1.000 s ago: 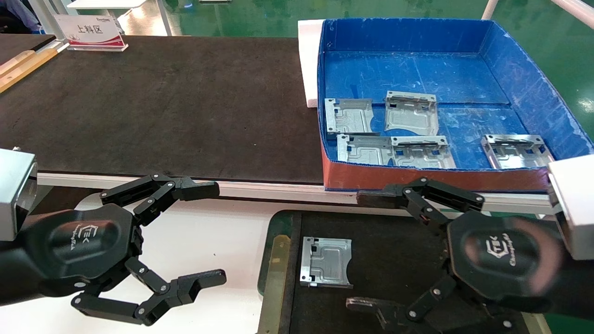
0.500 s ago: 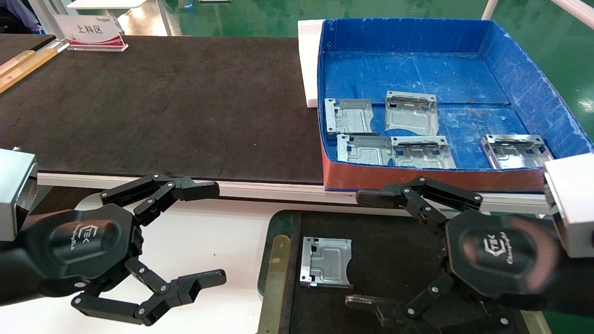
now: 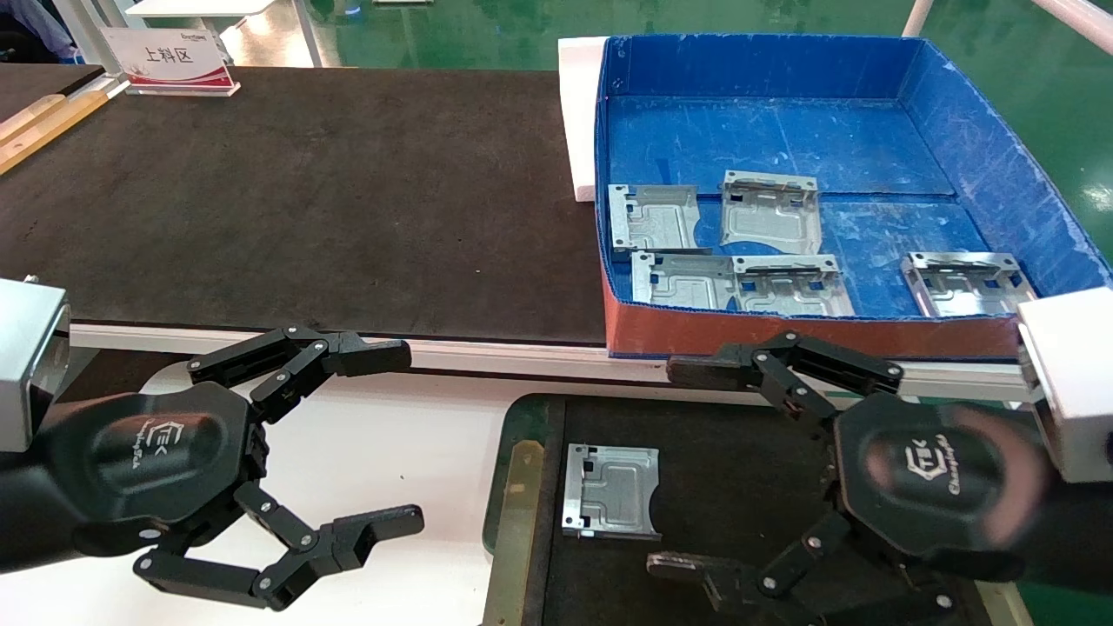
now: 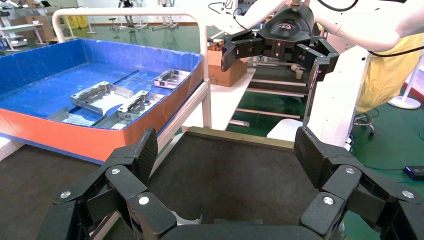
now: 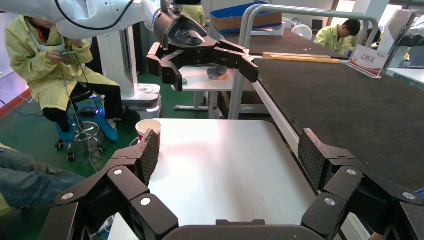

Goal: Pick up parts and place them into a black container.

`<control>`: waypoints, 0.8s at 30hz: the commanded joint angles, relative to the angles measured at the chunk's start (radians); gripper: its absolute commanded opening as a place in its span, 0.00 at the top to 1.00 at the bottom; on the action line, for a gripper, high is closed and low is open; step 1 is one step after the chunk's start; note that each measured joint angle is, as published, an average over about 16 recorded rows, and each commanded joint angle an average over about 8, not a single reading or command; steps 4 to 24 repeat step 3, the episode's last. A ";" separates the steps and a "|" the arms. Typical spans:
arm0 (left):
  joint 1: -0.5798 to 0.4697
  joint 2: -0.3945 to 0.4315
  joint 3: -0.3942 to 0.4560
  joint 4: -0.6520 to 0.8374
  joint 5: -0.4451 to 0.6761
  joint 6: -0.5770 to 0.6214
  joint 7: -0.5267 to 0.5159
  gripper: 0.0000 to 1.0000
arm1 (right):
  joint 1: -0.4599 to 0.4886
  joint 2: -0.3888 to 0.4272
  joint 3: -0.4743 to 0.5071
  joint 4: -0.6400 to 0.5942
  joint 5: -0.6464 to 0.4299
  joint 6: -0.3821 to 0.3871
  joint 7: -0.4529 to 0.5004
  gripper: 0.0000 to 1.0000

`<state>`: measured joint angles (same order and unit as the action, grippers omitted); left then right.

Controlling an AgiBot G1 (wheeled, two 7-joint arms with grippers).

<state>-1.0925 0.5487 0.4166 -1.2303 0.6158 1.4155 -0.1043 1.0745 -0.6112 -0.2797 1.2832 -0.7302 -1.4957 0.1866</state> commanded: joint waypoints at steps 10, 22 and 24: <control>0.000 0.000 0.000 0.000 0.000 0.000 0.000 0.00 | 0.000 0.000 0.000 0.000 0.000 0.000 0.000 0.00; 0.000 0.000 0.000 0.000 0.000 0.000 0.000 0.00 | 0.000 0.000 0.000 0.000 0.000 0.000 0.000 0.00; 0.000 0.000 0.000 0.000 0.000 0.000 0.000 0.00 | 0.000 0.000 0.000 0.000 0.000 0.000 0.000 0.00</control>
